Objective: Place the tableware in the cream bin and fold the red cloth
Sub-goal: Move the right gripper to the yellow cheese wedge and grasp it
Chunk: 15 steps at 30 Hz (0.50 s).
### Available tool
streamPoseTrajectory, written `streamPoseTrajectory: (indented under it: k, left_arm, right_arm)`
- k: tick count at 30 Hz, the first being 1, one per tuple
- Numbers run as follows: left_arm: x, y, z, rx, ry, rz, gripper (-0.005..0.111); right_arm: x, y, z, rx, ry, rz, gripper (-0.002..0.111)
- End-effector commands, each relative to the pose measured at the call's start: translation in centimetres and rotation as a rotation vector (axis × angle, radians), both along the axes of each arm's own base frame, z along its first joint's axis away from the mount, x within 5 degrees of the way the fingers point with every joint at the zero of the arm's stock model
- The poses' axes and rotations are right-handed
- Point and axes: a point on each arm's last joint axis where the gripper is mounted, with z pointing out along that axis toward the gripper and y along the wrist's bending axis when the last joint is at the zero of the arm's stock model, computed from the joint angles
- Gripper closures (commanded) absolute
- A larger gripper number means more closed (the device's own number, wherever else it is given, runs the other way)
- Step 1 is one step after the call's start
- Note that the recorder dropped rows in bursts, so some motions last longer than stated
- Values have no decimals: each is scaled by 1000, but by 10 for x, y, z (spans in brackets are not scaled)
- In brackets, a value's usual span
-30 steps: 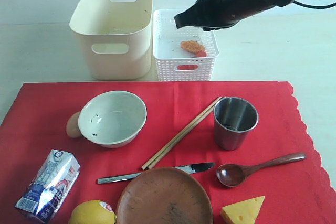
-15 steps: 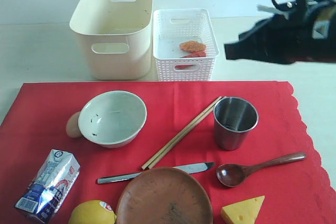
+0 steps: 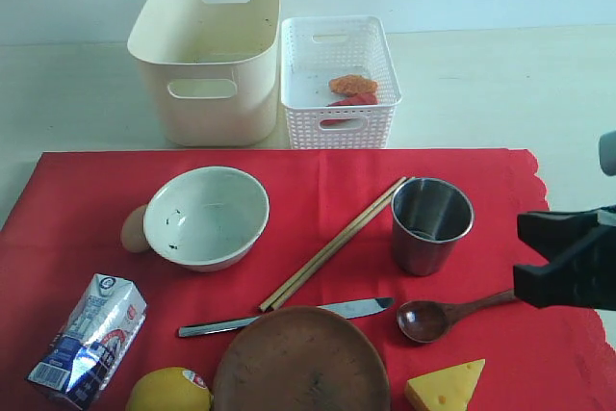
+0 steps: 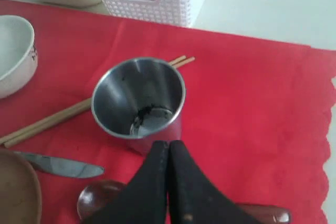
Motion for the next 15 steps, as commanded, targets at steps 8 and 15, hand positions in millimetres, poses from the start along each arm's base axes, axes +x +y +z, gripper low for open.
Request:
streamPoseTrajectory:
  k: [8,15]
  left_arm:
    - [0,0,0,4,-9,-5,106]
    - [0,0,0,4,-9,-5,106]
  right_arm:
    - [0,0,-17,-47,53,16,108]
    - [-10,21,-25,-100,88,197,108]
